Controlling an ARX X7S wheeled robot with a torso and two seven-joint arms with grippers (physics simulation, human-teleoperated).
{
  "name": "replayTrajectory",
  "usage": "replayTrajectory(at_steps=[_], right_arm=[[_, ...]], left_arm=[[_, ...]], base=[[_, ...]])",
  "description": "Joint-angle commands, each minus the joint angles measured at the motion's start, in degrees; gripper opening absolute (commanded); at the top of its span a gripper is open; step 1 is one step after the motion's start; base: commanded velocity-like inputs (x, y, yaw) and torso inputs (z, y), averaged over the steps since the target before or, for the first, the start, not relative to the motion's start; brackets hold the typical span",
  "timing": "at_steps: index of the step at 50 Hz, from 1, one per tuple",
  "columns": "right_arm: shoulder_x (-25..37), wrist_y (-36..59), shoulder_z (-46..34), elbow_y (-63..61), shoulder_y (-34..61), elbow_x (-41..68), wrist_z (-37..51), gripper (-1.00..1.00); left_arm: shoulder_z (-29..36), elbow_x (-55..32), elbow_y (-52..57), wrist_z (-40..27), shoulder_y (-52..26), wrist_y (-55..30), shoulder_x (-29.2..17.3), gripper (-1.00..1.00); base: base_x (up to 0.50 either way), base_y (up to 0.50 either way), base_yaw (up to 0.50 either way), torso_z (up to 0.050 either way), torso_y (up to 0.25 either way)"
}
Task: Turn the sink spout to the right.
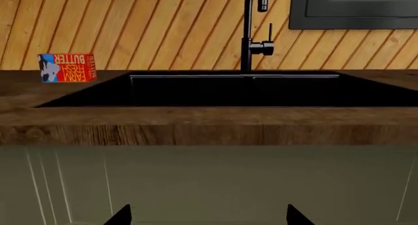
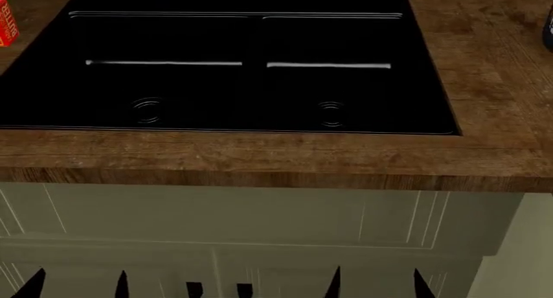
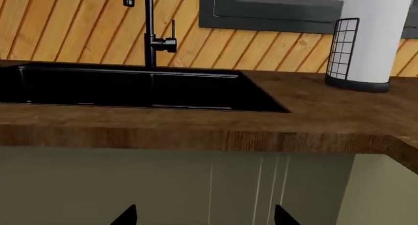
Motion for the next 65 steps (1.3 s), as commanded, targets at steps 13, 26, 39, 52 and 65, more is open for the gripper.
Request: replayTrajectory(at_steps=[13, 26, 39, 52, 65], right_arm=[[4.3, 15.5, 2.3, -20.9, 1.4, -0.8, 4.0, 1.0], [5.7, 23.6, 4.7, -28.3, 4.7, 1.0, 4.6, 1.0], [6.8, 29.6, 5.5, -33.3, 7.3, 2.0, 5.1, 1.0], [8.0, 37.0, 5.5, -38.2, 11.0, 3.1, 5.3, 1.0], [8.6, 38.5, 4.4, -39.0, 12.5, 2.9, 5.7, 1.0]], left_arm=[[-2.6, -2.9, 23.3, -5.1, -0.5, -16.1, -2.8, 1.0], [-5.1, -5.4, 34.8, -7.5, -4.3, -28.2, -5.6, 1.0], [-7.3, -7.0, 39.5, -9.5, -7.9, -33.8, -7.1, 1.0], [-9.7, -10.9, 43.4, -10.1, -10.8, -38.6, -7.8, 1.0], [-9.9, -11.6, 44.2, -10.9, -11.7, -39.4, -8.0, 1.0]], base=[[0.0, 0.0, 0.0, 0.0, 0.0], [0.0, 0.0, 0.0, 0.0, 0.0], [0.0, 0.0, 0.0, 0.0, 0.0], [0.0, 0.0, 0.0, 0.0, 0.0], [0.0, 0.0, 0.0, 0.0, 0.0]])
